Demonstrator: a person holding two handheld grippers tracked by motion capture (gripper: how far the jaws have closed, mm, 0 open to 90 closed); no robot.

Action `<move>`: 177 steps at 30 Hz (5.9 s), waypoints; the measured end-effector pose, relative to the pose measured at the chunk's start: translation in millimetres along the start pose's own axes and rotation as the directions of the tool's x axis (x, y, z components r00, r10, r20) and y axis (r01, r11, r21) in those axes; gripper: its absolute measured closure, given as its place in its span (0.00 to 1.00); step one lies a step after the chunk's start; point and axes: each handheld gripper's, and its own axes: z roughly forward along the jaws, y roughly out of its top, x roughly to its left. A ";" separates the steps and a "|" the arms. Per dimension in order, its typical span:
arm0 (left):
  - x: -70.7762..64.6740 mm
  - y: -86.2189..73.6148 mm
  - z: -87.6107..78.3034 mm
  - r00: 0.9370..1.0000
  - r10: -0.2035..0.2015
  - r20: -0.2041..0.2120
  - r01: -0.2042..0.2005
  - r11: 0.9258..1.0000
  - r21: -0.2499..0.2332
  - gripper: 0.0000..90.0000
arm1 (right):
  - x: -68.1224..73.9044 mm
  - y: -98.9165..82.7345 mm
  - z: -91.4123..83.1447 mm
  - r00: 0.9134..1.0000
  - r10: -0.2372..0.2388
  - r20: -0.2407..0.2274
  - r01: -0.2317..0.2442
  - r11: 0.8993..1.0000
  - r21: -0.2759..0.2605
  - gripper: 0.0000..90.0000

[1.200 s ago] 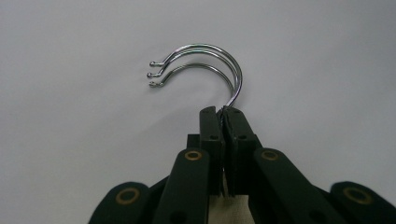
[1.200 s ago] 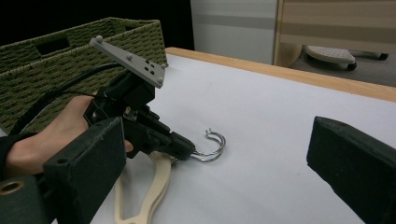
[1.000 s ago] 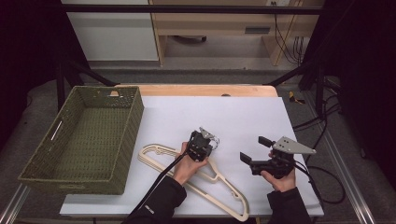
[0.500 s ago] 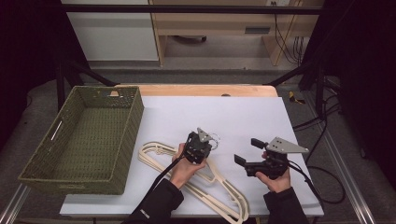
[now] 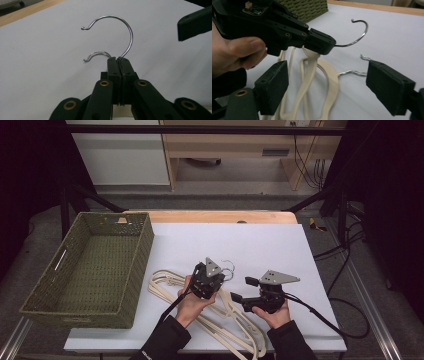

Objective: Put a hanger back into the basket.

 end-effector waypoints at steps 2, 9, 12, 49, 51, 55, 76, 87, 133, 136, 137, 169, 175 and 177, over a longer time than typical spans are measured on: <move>0.1 -0.1 -1.4 1.000 0.000 -0.001 0.000 1.000 -0.005 0.98 | 1.4 0.5 4.4 1.000 0.011 -0.007 -0.011 1.000 0.014 0.23; 2.0 -5.2 -9.1 1.000 -0.006 0.000 0.006 1.000 -0.030 0.98 | 5.3 -0.8 9.1 1.000 0.002 -0.028 -0.001 0.999 0.038 0.32; 1.9 -5.6 -11.4 1.000 0.001 -0.002 -0.001 0.999 -0.036 0.98 | 10.4 -3.3 21.1 0.999 -0.006 -0.037 0.009 0.997 0.075 0.40; 47.5 -18.3 -92.7 0.995 0.062 0.081 -0.048 0.986 -0.160 0.28 | 15.2 -1.6 38.1 0.958 0.174 -0.228 -0.133 0.974 0.184 0.93; 48.6 -20.6 -95.3 0.995 0.062 0.076 -0.049 0.985 -0.168 0.26 | 15.3 -1.0 37.2 0.955 0.178 -0.238 -0.135 0.974 0.185 0.94; 53.9 -31.6 -104.6 0.992 0.096 0.077 -0.083 0.984 -0.157 0.19 | 17.6 2.8 31.3 0.939 0.190 -0.286 -0.140 0.973 0.184 0.96; 49.0 -44.3 -96.9 0.960 0.167 0.225 -0.140 0.982 -0.130 0.36 | 30.0 27.1 6.3 0.923 0.038 -0.384 0.022 0.989 0.149 0.97; 44.2 -45.5 -93.9 0.941 0.182 0.287 -0.170 0.983 -0.067 0.71 | 31.0 24.5 10.1 0.913 0.030 -0.407 0.044 0.985 0.170 0.97; 44.5 -32.5 -135.3 0.972 0.095 0.214 -0.063 0.986 -0.153 0.95 | -1.8 30.0 -50.0 0.996 -0.052 0.071 0.061 0.990 -0.129 0.10; 47.9 -29.1 -144.6 0.975 0.092 0.202 -0.056 0.983 -0.177 0.95 | -8.3 28.1 -54.7 0.996 -0.025 0.087 0.037 0.990 -0.140 0.09; 48.4 -28.3 -146.3 0.976 0.091 0.200 -0.055 0.982 -0.181 0.95 | -8.3 28.1 -54.7 0.996 -0.025 0.087 0.037 0.990 -0.140 0.09; 178.8 2.0 -224.1 0.999 -0.008 0.033 0.015 0.977 -0.215 0.95 | -16.0 25.5 -59.3 0.990 -0.014 0.137 0.031 0.992 -0.124 0.05; 200.2 -3.2 -234.6 1.000 -0.030 0.000 0.029 0.977 -0.210 0.95 | -16.1 25.4 -59.1 0.990 -0.013 0.139 0.030 0.992 -0.124 0.05; 207.3 -5.6 -237.3 0.999 -0.030 -0.014 0.026 0.979 -0.203 0.95 | -16.2 25.4 -59.1 0.990 -0.012 0.140 0.029 0.992 -0.123 0.05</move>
